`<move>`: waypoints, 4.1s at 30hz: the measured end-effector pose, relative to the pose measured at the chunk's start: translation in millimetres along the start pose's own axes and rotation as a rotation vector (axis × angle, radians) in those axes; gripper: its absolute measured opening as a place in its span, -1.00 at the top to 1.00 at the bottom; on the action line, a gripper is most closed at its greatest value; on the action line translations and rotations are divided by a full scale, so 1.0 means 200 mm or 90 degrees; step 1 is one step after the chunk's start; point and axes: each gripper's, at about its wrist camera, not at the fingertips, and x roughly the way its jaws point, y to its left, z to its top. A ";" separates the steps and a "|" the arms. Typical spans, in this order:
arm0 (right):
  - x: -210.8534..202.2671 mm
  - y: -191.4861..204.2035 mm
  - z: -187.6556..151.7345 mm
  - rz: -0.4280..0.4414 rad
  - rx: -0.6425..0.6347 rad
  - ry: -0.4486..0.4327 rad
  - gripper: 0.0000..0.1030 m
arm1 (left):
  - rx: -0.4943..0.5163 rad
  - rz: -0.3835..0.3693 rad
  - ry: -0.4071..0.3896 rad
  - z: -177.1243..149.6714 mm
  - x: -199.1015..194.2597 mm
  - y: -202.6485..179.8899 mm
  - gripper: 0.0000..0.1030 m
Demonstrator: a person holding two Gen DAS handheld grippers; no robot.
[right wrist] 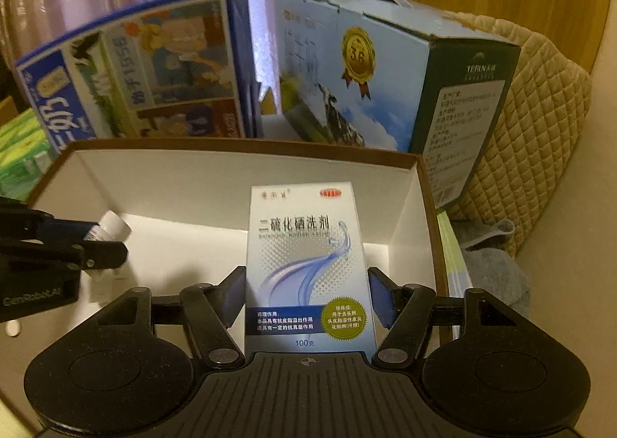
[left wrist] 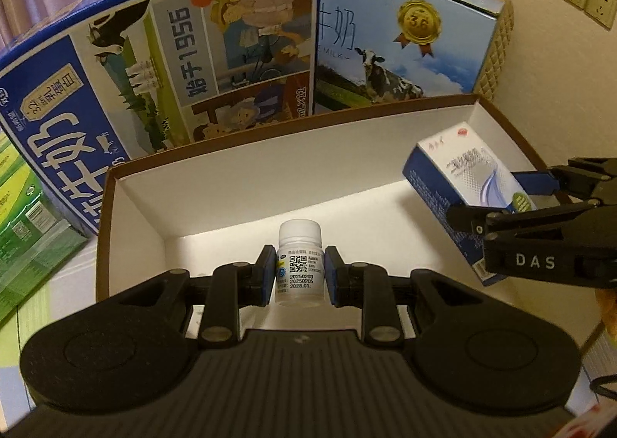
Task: Organize rigid objects
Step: 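Grasp the white pill bottle with the left gripper while the right carries the medicine box, then lower bottle and medicine box into the brown box and open both grippers, then raise both grippers out of the brown box, then move both grippers back over the loose items on the table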
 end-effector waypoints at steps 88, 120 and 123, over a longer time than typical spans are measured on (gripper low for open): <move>-1.05 0.15 -1.01 0.160 0.005 0.045 -0.57 | -0.192 0.036 0.004 -1.26 -1.13 0.11 0.01; -0.99 0.16 -1.28 0.128 0.007 0.128 -0.57 | -0.123 0.025 0.109 -1.56 -0.87 -0.01 0.01; -0.99 0.15 -1.29 0.126 0.012 0.131 -0.57 | -0.109 0.029 0.115 -1.55 -0.82 -0.01 0.01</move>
